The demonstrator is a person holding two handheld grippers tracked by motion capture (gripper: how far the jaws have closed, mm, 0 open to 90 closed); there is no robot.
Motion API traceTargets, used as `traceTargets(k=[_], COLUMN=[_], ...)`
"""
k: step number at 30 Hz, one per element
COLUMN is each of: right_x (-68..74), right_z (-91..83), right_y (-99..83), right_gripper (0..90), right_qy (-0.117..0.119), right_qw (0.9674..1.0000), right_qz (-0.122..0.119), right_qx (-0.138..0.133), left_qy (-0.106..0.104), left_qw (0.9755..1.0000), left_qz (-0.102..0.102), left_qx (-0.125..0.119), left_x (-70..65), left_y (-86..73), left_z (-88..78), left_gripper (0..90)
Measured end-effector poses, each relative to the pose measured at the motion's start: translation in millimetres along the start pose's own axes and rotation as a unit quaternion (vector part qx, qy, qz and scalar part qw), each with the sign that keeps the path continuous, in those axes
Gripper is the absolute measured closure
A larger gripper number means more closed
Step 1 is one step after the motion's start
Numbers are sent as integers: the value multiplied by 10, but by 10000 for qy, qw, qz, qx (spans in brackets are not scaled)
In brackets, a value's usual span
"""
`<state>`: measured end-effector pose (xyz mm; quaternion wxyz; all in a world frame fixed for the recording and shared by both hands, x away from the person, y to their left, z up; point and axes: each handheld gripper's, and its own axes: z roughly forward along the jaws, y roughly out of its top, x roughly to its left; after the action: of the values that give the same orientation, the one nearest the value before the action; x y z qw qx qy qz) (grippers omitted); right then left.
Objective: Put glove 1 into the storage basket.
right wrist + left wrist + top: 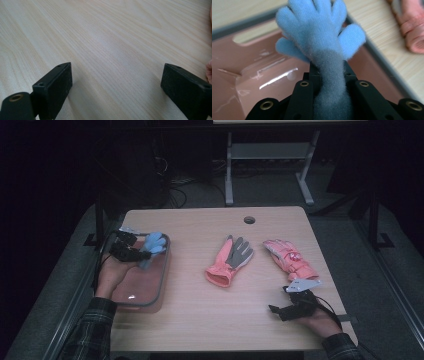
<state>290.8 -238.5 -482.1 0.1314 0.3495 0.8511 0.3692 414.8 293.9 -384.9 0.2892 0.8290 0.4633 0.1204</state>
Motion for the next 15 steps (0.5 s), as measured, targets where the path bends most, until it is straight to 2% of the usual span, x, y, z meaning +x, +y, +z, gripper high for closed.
traceTargets(k=[2, 7, 15], right_x=[0, 0, 1], right_z=[0, 0, 0], right_y=[0, 0, 0], right_gripper=[94, 95, 94], right_qy=[1, 1, 1], right_qw=[10000, 10000, 10000], right_qz=[1, 1, 2], right_qx=[0, -1, 1], left_qy=[-2, 52, -41], left_qw=[9999, 9990, 9984], left_qz=[-52, -1, -110], left_qx=[100, 444, 560], left_x=[20, 40, 67], left_y=[-18, -43, -96], left_z=[92, 264, 397], left_gripper=[762, 759, 749])
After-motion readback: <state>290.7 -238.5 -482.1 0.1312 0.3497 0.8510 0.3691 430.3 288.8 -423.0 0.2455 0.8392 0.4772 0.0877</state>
